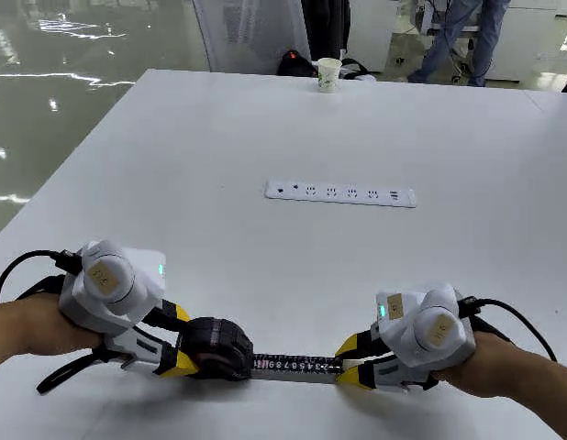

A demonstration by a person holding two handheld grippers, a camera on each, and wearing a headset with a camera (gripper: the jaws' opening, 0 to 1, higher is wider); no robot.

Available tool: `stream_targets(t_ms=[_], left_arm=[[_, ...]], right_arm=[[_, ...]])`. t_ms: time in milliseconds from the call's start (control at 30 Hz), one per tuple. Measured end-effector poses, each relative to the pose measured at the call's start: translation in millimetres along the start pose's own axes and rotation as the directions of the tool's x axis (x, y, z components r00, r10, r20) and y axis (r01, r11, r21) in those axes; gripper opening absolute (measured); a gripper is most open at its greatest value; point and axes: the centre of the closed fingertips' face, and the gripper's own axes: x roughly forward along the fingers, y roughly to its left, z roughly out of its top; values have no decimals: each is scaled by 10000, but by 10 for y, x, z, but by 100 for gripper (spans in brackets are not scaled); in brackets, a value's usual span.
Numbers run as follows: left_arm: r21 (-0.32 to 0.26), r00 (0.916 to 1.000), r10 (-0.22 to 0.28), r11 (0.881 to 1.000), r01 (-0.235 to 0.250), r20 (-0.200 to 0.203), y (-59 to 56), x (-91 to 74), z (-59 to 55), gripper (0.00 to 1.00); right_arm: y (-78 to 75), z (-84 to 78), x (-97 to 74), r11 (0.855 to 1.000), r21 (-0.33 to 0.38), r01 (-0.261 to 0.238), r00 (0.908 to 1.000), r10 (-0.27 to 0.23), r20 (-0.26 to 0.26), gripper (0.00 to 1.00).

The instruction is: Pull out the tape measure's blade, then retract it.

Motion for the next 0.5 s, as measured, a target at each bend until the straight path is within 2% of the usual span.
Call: stream_targets(t_ms=[500], left_arm=[[-9,10000,14,10000,-14,-57,11,4,-11,24]], right_arm=[[-7,-196,-157,9995,233,196,9995,-190,-233,8]])
